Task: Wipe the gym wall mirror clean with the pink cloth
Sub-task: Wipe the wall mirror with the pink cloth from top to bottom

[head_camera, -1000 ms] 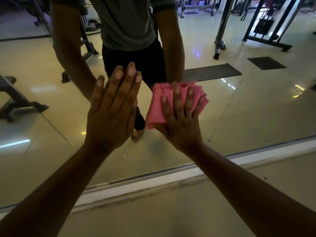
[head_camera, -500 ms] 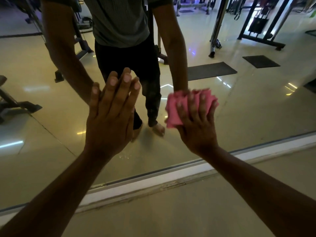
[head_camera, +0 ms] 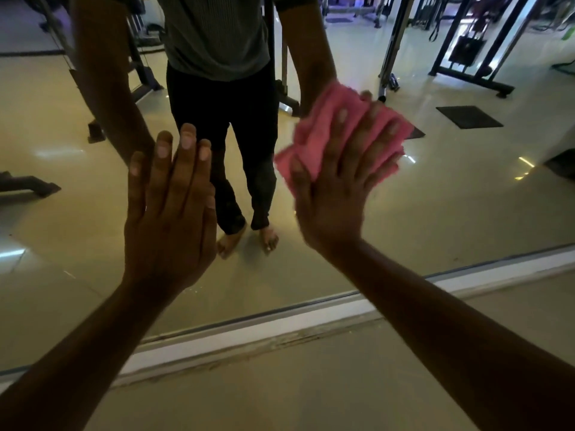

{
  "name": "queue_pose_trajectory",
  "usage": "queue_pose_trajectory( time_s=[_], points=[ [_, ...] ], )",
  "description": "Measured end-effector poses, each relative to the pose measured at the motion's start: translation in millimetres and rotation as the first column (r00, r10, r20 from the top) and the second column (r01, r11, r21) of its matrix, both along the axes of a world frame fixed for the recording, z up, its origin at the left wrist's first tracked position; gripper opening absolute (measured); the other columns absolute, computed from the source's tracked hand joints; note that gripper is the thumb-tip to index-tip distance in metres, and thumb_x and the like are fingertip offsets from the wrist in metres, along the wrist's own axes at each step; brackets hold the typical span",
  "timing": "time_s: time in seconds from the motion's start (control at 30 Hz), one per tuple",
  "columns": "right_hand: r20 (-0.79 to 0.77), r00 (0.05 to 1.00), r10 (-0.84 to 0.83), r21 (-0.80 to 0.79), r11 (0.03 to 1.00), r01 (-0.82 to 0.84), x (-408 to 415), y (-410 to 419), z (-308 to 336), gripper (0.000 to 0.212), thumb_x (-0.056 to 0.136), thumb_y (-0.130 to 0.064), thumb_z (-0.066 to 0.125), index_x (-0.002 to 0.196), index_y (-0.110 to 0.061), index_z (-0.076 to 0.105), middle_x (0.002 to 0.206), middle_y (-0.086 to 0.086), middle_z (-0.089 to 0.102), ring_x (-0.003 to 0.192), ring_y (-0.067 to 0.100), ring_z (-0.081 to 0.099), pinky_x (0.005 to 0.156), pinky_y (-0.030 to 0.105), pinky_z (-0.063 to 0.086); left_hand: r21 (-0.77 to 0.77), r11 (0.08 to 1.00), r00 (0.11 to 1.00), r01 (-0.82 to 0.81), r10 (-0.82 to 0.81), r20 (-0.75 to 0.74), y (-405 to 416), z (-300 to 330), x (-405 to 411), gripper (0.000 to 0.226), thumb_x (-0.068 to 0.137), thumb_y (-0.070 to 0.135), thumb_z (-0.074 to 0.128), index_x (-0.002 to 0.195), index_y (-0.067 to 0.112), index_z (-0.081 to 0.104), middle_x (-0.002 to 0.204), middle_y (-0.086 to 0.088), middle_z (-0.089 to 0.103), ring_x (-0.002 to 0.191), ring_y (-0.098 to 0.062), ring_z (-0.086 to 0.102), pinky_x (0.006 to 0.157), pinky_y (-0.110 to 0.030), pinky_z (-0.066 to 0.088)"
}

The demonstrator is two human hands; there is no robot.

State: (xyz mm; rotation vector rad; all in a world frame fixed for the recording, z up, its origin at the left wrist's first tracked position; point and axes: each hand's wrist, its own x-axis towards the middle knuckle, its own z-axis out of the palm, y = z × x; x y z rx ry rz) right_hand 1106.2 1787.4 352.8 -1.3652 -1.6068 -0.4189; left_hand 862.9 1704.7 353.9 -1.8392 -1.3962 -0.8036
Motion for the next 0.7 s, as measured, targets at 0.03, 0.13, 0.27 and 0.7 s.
queue_pose_trajectory(
  time_s=[0.03,0.13,0.27,0.7],
  points=[
    [0.042,0.999,0.03,0.039,0.999,-0.031,-15.2,-2.4,3.8,0.073,0.114,-0.059,0.034,0.167,-0.013,0.013,0.175,0.027,0.009,0.161,0.063,0.006,0.125,0.084,-0.004,-0.006,1.0,1.0,-0.005,0.005,0.011,0.0,-1.1,2.5,0.067,0.113,0.02,0.046,0.172,0.005,0.017,0.18,-0.016,0.006,0.168,-0.032,0.002,0.135,-0.056,0.005],
    [0.416,0.86,0.296,0.006,0.945,-0.328,-9.3,-16.7,-50.3,0.075,0.112,-0.061,0.047,0.171,-0.027,0.015,0.178,0.009,0.009,0.167,0.044,-0.005,0.127,0.077,-0.007,-0.008,1.0,1.0,-0.019,0.019,0.009,-2.1,-1.1,0.6,0.068,0.113,0.021,0.047,0.172,0.006,0.018,0.18,-0.015,0.009,0.168,-0.033,0.007,0.135,-0.057,0.008],
    [0.473,0.864,0.171,-0.029,0.984,-0.178,53.3,-16.3,-79.1,0.101,0.109,-0.053,0.062,0.175,-0.03,-0.011,0.174,0.019,0.018,0.16,0.056,0.024,0.12,0.086,0.022,0.005,0.999,0.999,-0.034,0.034,-0.012,-6.6,-0.2,-4.0,0.069,0.113,0.023,0.053,0.172,0.007,0.021,0.18,-0.014,0.014,0.168,-0.032,0.011,0.134,-0.058,0.012],
    [0.145,0.989,0.003,-0.026,1.0,0.001,-3.8,-14.0,-35.5,0.092,0.11,-0.064,0.048,0.172,-0.008,0.009,0.172,0.038,0.021,0.157,0.067,0.021,0.119,0.088,0.018,0.072,0.993,0.995,-0.098,0.099,-0.007,-15.2,7.0,-48.3,0.07,0.114,0.026,0.053,0.172,0.008,0.017,0.177,-0.015,0.012,0.167,-0.026,0.002,0.133,-0.061,0.014]
  ],
)
